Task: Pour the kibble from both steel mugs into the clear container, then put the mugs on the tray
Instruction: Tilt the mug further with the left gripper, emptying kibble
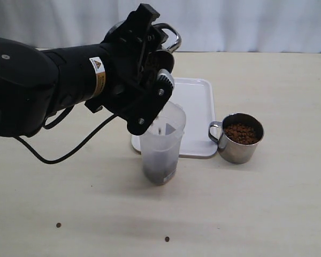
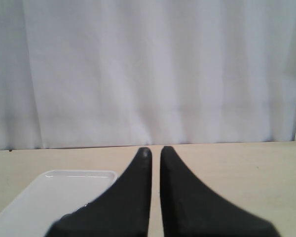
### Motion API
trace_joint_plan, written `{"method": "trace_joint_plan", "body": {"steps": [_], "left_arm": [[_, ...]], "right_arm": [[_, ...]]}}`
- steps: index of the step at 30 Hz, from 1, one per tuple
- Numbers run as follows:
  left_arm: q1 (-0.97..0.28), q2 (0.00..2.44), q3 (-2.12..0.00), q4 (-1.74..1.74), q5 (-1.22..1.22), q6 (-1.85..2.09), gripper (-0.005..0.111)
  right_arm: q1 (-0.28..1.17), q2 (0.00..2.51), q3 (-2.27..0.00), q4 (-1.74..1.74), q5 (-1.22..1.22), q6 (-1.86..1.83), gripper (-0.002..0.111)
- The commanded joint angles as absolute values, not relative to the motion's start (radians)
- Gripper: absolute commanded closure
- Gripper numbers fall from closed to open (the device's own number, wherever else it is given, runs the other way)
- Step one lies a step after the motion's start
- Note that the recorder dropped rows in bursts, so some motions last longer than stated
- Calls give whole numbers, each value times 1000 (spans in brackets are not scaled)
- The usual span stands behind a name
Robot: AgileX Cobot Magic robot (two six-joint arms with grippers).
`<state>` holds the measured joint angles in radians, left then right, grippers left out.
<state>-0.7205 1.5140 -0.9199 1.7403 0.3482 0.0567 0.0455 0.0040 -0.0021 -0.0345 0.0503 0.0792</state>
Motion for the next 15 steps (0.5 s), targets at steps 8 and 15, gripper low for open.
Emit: {"method": "trace_joint_plan", "body": {"steps": [8, 15], "left_arm": [[-723, 1509, -931, 1744, 358, 79, 107], [-723, 1509, -931, 1744, 358, 93, 107]], "right_arm": [[49, 0, 0, -33, 38, 75, 103], [49, 0, 0, -33, 38, 75, 103]]}}
